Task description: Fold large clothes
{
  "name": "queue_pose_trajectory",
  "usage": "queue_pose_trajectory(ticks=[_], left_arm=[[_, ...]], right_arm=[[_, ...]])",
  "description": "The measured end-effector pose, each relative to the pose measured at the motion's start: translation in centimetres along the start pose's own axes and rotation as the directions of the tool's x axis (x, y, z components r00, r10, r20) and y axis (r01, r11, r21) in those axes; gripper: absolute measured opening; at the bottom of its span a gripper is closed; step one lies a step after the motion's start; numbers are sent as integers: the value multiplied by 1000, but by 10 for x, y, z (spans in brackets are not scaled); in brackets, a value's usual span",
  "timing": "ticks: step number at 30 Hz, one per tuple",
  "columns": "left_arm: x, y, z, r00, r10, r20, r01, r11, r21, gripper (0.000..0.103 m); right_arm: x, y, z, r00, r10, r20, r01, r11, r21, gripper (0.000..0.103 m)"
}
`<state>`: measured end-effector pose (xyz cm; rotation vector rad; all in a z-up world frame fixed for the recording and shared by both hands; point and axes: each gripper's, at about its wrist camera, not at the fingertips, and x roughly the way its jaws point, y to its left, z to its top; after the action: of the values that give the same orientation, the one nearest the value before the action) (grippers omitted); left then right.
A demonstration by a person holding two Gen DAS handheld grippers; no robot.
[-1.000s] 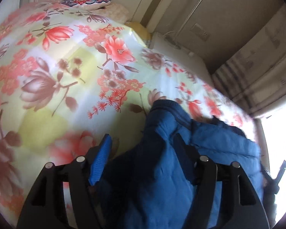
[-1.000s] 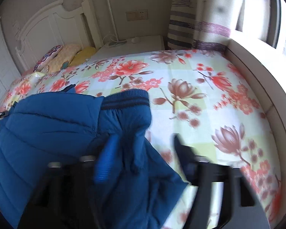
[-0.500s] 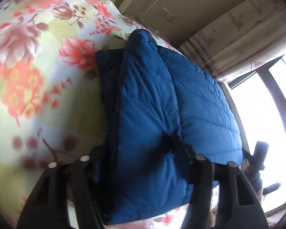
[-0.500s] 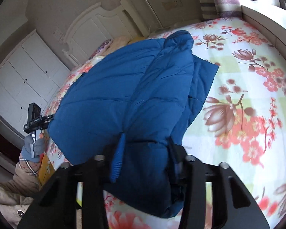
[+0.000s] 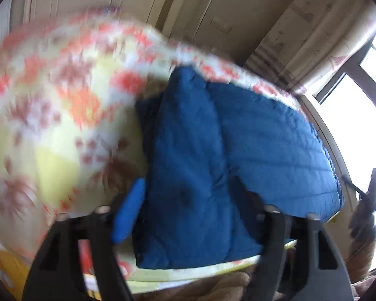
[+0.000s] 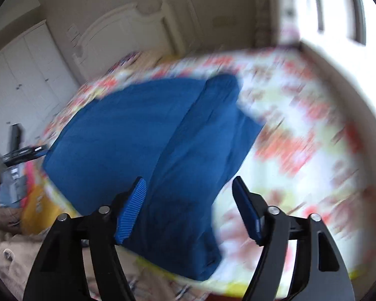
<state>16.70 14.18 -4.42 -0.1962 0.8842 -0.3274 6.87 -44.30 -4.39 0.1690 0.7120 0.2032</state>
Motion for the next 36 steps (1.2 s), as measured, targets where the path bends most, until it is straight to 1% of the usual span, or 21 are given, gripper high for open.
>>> queue_pose_trajectory(ticks=[1,2,3,4,5,6,7,9,10,11,12,13,14,17,18,20,23,25,30,34,36], left_arm=[[-11,-15,10,998,21,66,-23,999,35,101],[-18,-27,18,993,34,117,-41,997,62,101],[-24,-48,34,980,54,192,-77,991,114,101],[-24,-62,47,971,71,230,-105,985,139,101],[-19,-79,63,959,92,267,-138,977,161,101],[-12,-93,76,951,102,292,-158,972,176,101],[-3,-104,89,947,102,304,-162,971,178,101],[27,-121,113,957,102,273,-149,976,158,101],[46,-128,123,966,106,236,-145,977,156,101],[63,-132,130,974,108,198,-141,977,159,101],[90,-137,139,985,116,129,-136,978,160,100],[115,-141,144,991,113,67,-122,980,158,99],[134,-143,146,994,109,22,-111,982,156,99],[180,-144,141,992,112,-58,-103,984,143,88],[197,-145,137,989,120,-83,-106,982,155,87],[228,-142,125,980,164,-113,-142,973,180,87],[236,-140,121,980,181,-85,-162,968,194,89],[242,-140,117,976,205,-76,-185,960,213,90],[246,-144,112,968,245,-51,-226,944,242,94],[249,-141,115,965,254,-60,-234,944,233,98],[250,-138,115,966,250,-68,-230,947,224,100]], right_arm=[[-5,4,15,999,-14,50,14,1000,-2,76],[-6,13,36,994,-29,102,30,999,-11,83],[-2,25,54,989,-43,144,48,999,-26,85],[6,39,72,982,-53,179,61,998,-36,86],[14,50,83,979,-56,194,65,997,-42,86],[28,65,96,978,-55,200,67,996,-52,86],[47,84,110,980,-46,196,62,995,-76,86],[78,110,125,985,-51,163,73,989,-132,85],[102,128,132,988,-87,130,108,980,-166,80],[116,140,135,987,-111,113,132,972,-194,69],[136,152,136,988,-135,79,150,961,-234,65],[155,159,136,989,-142,34,146,956,-253,61],[169,160,134,989,-149,5,146,955,-257,57],[200,160,118,981,-188,-52,166,945,-283,57],[210,156,112,979,-187,-78,158,945,-285,57],[234,147,103,975,-172,-139,132,957,-257,57],[249,145,98,972,-174,-158,131,959,-253,59],[252,147,95,971,-182,-155,137,955,-264,60],[253,151,89,968,-211,-139,163,942,-293,61],[255,155,88,961,-244,-132,191,927,-323,61],[253,154,90,960,-241,-140,188,931,-314,61]])
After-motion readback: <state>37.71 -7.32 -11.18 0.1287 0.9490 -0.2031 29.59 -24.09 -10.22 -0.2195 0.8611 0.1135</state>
